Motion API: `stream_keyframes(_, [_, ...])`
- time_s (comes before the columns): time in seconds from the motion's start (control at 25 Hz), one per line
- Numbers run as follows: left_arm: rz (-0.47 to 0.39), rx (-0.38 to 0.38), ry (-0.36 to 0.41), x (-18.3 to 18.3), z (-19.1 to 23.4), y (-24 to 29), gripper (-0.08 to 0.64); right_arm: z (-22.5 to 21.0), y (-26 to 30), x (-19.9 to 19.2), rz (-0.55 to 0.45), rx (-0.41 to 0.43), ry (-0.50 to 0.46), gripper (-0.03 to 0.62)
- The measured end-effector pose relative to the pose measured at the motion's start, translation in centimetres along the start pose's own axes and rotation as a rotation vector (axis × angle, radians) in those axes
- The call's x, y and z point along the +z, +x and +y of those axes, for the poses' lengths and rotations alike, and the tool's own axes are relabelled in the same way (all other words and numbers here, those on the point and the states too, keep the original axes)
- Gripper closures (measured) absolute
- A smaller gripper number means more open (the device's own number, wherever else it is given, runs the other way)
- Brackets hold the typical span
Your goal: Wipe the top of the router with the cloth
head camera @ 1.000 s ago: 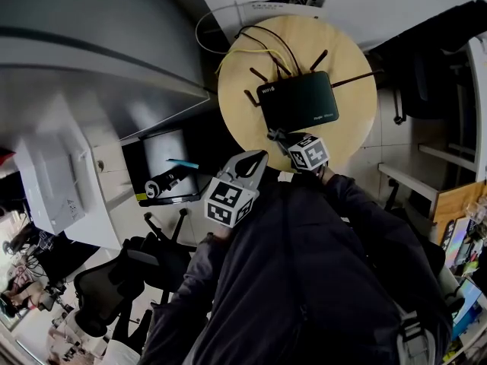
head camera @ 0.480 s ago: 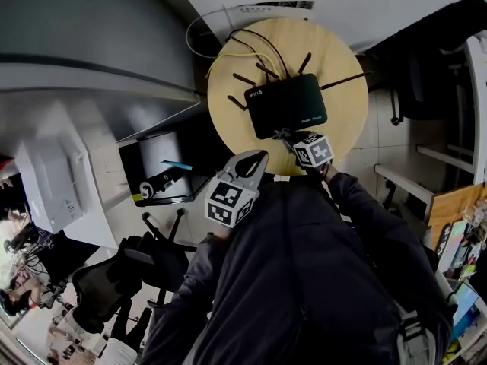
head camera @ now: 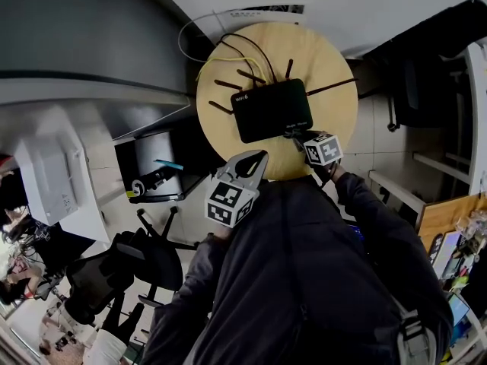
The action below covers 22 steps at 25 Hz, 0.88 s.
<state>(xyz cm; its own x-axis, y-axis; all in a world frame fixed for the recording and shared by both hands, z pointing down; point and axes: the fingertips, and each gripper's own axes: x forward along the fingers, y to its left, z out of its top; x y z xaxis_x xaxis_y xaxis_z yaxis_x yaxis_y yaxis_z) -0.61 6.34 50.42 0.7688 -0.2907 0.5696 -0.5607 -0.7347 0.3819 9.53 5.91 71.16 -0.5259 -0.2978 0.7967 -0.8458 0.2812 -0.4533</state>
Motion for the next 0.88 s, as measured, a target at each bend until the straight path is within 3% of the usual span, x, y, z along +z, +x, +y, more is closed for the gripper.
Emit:
stream_keyframes(0.2, [-0.007, 0.011, -0.003, 0.9, -1.2, 1.6, 0.56, -2.6, -1.4, -0.7, 0.012, -0.015, 0.026, 0.563])
stream_keyframes(0.48, [-0.016, 0.022, -0.001, 1.8, -2.9, 3.8, 0.56, -4.4, -2.5, -0.9, 0.024, 0.008, -0.011, 0.563])
stream_keyframes(0.72, [-0.031, 0.041, -0.016, 2.1, -3.4, 4.5, 0.56, -2.3, -3.6, -0.9, 0.076, 0.068, -0.29, 0.563])
stream_keyframes(0.88, [-0.048, 0.05, -0.02, 2.4, -3.3, 4.5, 0.56, -1.6, -5.8, 1.1, 0.012, 0.073, -0.345, 0.563])
